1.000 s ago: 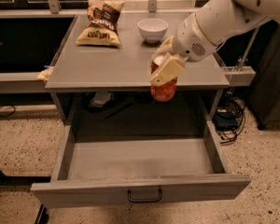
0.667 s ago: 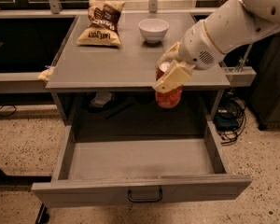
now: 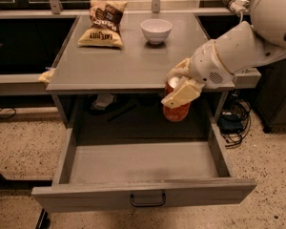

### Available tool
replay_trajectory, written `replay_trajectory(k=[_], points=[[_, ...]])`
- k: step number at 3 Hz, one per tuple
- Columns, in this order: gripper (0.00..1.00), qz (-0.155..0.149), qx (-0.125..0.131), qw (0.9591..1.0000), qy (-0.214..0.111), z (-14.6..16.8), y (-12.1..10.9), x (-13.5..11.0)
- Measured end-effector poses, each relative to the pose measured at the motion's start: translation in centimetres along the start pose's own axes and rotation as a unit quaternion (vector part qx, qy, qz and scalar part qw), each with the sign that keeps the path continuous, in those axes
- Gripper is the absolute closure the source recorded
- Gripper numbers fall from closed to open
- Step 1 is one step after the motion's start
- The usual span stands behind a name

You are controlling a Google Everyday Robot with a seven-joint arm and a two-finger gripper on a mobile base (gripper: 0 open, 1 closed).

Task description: Place coke can into top drawer

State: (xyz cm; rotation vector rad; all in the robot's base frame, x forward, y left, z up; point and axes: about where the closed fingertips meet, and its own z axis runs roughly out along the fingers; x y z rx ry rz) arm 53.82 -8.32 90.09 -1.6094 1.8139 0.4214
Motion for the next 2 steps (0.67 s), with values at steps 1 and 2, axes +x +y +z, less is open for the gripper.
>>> replay_trajectory(k=[1, 2], points=[[1.00, -0.004, 0.004, 1.0000, -0.005, 0.9, -0.3, 1.2], [1.00, -0.004, -0.003, 0.9999, -0.009, 3.6, -1.5, 4.2]])
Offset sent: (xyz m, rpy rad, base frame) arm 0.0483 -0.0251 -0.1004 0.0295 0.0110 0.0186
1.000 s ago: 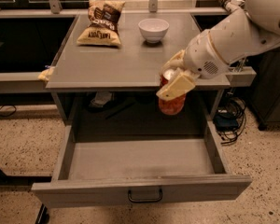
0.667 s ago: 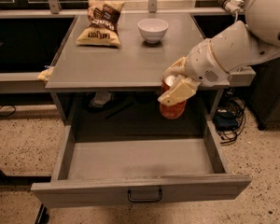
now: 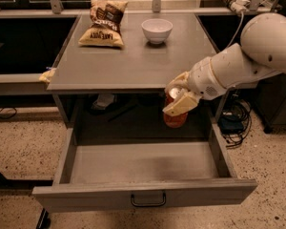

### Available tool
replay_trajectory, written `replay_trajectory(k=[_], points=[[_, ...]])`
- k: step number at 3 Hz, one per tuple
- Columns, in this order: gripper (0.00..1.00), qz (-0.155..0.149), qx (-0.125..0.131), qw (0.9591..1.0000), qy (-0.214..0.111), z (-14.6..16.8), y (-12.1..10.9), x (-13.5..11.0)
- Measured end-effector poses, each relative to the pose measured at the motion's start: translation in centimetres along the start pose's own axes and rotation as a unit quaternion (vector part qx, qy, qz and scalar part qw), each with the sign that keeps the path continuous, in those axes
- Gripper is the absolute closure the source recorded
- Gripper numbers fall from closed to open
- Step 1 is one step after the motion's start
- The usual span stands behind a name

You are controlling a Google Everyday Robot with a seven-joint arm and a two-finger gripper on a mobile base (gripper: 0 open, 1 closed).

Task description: Place coke can into top drawer

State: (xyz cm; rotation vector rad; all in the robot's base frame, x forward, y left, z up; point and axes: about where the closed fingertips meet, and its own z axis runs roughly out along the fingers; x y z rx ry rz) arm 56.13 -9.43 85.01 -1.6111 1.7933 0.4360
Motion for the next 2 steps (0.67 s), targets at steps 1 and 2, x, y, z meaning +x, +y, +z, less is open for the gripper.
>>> replay_trajectory(k=[1, 2], points=[[1.00, 0.020, -0.014, 0.9997, -0.008, 3.26, -1.04, 3.70], [1.00, 0.015, -0.014, 0.9998, -0.004, 3.88, -0.88, 4.63]])
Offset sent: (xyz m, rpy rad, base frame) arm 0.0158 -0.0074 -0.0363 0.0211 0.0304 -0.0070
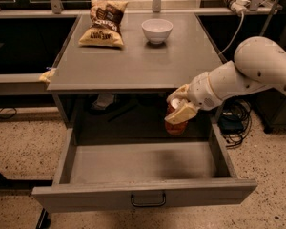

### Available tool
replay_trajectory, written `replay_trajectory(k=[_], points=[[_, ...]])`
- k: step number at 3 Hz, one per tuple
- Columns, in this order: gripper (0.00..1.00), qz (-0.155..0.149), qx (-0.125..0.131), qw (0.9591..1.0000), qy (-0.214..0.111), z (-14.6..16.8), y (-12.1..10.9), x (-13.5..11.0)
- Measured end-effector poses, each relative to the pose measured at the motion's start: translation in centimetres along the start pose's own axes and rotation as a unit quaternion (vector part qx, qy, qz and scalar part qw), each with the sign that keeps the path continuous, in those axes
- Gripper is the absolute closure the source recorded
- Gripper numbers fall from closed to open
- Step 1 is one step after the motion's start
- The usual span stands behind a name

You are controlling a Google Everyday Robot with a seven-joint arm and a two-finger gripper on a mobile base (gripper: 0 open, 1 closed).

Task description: Place coke can into top drawer

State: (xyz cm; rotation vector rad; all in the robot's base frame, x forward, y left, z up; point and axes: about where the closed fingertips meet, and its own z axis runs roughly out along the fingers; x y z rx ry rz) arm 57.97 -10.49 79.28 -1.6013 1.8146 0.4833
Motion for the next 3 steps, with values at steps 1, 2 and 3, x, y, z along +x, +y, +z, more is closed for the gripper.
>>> replay_trajectory(k=[1, 2, 3], points=[[1.00, -0.008, -0.003, 1.0000, -0.001, 2.5, 1.0, 3.3], [1.00, -0.024, -0.003, 0.9997, -0.001, 4.9, 2.1, 6.0], [1.00, -0.035, -0.004, 0.9994, 0.003, 6.3, 3.0, 7.7]])
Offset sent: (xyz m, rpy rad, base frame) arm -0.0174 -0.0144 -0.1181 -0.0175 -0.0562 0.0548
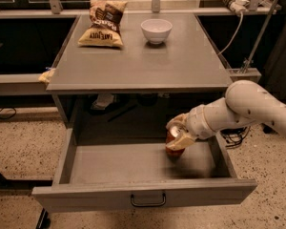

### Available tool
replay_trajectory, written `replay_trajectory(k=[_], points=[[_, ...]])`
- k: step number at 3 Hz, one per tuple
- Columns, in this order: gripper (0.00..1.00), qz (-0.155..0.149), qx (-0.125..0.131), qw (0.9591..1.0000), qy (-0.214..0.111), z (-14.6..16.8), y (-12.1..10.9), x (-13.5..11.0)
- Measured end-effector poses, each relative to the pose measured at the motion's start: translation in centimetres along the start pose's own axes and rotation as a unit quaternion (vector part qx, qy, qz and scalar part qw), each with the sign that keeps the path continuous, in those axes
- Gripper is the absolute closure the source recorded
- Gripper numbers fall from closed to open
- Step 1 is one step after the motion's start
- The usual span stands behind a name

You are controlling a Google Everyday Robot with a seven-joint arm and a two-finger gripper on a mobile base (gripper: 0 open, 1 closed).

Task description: Place coke can into top drawer

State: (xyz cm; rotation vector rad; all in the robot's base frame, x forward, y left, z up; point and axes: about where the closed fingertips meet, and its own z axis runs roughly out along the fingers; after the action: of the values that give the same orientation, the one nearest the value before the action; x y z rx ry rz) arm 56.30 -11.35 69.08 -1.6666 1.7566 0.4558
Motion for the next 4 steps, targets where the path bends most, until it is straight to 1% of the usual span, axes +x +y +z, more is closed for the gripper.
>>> replay_trajectory(k=[1, 2, 3, 4], points=[[1.00, -0.011, -0.002, 0.9999, 0.000, 1.02, 0.67, 0.96], [0.82, -0.011, -0.002, 0.9999, 0.000, 1.02, 0.68, 0.96], [0.57, -0.011, -0.002, 0.9999, 0.000, 1.03, 0.68, 0.96], [0.36, -0.011, -0.002, 0.9999, 0.000, 1.03, 0.68, 0.96]])
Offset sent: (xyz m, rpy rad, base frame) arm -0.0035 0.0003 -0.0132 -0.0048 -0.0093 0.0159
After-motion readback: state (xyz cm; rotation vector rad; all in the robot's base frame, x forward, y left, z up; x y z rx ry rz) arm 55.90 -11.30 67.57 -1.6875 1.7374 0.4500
